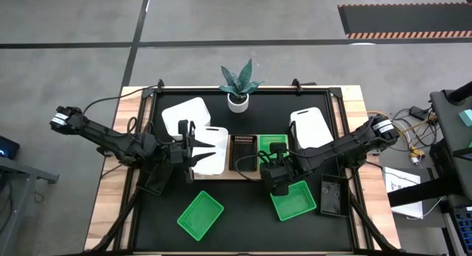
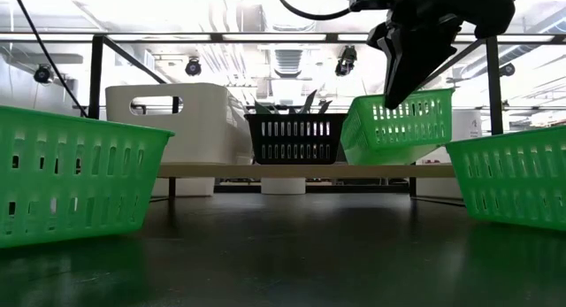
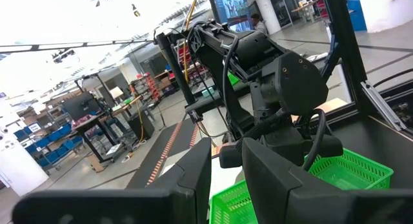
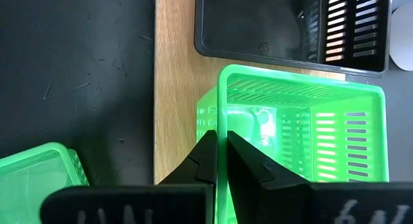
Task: Stack baskets on shelf by color
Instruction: Put the middle green bin on the shelf
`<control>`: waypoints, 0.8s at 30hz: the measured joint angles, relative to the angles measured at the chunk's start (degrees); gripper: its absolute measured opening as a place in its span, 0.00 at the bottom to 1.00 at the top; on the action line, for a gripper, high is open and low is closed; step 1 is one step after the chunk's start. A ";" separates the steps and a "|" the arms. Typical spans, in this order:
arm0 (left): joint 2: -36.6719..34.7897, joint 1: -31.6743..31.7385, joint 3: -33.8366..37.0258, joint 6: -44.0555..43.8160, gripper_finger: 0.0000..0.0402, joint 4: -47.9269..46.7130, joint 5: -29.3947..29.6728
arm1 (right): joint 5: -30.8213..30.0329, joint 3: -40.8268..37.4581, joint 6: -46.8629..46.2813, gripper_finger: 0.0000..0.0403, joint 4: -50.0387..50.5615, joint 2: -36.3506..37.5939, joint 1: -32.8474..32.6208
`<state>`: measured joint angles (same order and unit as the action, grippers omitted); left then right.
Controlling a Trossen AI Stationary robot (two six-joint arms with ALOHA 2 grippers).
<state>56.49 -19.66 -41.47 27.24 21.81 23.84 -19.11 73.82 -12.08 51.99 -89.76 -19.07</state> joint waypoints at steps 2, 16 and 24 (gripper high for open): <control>0.01 0.00 0.00 0.00 0.18 0.00 0.01 | 0.07 0.00 0.02 0.03 0.00 0.00 0.00; 0.02 0.04 0.00 0.00 0.18 0.02 0.00 | 0.07 0.00 -0.44 0.08 0.04 0.00 0.00; 0.02 0.04 0.00 0.00 0.18 0.01 0.00 | 0.06 -0.02 -1.46 0.17 0.02 0.00 0.00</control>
<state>56.51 -19.62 -41.47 27.24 21.82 23.84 -19.05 73.80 -13.54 52.01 -89.76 -19.07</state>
